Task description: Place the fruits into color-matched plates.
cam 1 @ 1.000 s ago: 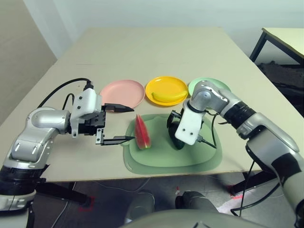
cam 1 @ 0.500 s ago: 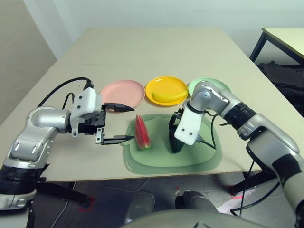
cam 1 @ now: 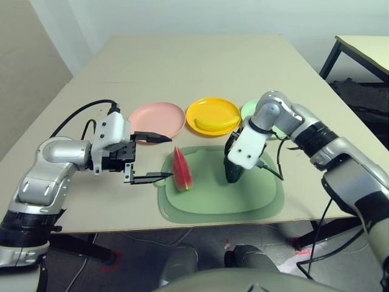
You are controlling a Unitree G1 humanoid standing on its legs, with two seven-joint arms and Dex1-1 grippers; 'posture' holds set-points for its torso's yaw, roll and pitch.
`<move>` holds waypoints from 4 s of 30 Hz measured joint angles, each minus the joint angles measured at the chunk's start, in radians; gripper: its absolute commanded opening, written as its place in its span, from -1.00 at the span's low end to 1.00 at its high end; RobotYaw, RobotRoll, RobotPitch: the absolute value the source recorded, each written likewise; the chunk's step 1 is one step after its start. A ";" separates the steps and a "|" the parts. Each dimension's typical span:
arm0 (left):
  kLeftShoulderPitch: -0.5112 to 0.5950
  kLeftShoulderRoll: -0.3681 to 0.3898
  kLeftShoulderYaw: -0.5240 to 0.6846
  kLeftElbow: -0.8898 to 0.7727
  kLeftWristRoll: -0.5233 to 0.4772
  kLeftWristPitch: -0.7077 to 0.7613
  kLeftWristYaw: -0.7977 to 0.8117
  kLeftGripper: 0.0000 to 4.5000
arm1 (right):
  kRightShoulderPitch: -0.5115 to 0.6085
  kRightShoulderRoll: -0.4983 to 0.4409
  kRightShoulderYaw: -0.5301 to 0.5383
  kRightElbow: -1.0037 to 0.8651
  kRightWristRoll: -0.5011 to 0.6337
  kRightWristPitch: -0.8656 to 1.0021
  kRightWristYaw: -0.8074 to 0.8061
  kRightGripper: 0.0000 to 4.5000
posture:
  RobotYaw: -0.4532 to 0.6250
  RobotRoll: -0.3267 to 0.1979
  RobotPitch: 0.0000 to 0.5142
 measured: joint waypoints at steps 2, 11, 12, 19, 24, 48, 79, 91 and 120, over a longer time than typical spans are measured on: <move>-0.004 -0.004 -0.003 0.005 0.004 0.001 0.011 1.00 | -0.036 0.003 -0.004 0.048 -0.002 0.010 -0.012 0.37 | 0.09 0.25 -1.00; -0.057 -0.063 -0.010 0.013 0.022 0.076 0.143 1.00 | -0.246 0.025 -0.065 0.335 -0.092 0.050 -0.204 0.37 | 0.08 0.25 -1.00; -0.063 -0.074 -0.010 0.010 0.022 0.094 0.166 1.00 | -0.260 0.025 -0.068 0.367 -0.107 0.065 -0.232 0.37 | 0.08 0.25 -1.00; -0.136 -0.191 -0.023 -0.032 0.016 0.240 0.341 1.00 | -0.307 0.012 -0.075 0.526 -0.207 0.177 -0.394 0.37 | 0.08 0.25 -1.00; -0.156 -0.211 -0.042 -0.047 0.022 0.276 0.387 1.00 | -0.306 0.001 -0.073 0.593 -0.283 0.249 -0.507 0.37 | 0.09 0.25 -1.00; -0.113 -0.187 -0.050 -0.067 0.043 0.277 0.418 1.00 | -0.209 0.028 -0.061 0.650 -0.441 0.372 -0.684 0.37 | 0.19 0.25 -1.00; -0.128 -0.026 -0.015 0.010 0.064 0.158 0.278 1.00 | -0.295 -0.003 -0.296 0.528 -0.176 0.387 -0.237 0.98 | 0.14 0.25 -1.00; -0.241 0.099 -0.034 0.119 0.124 0.028 0.092 1.00 | 0.394 -0.191 -0.398 -0.720 0.502 1.459 -0.069 0.98 | 0.13 0.25 -1.00; -0.561 0.034 -0.568 0.443 0.419 -0.789 -0.281 1.00 | 1.145 0.045 -0.662 -0.558 0.585 0.312 -0.370 0.98 | -0.06 0.25 -1.00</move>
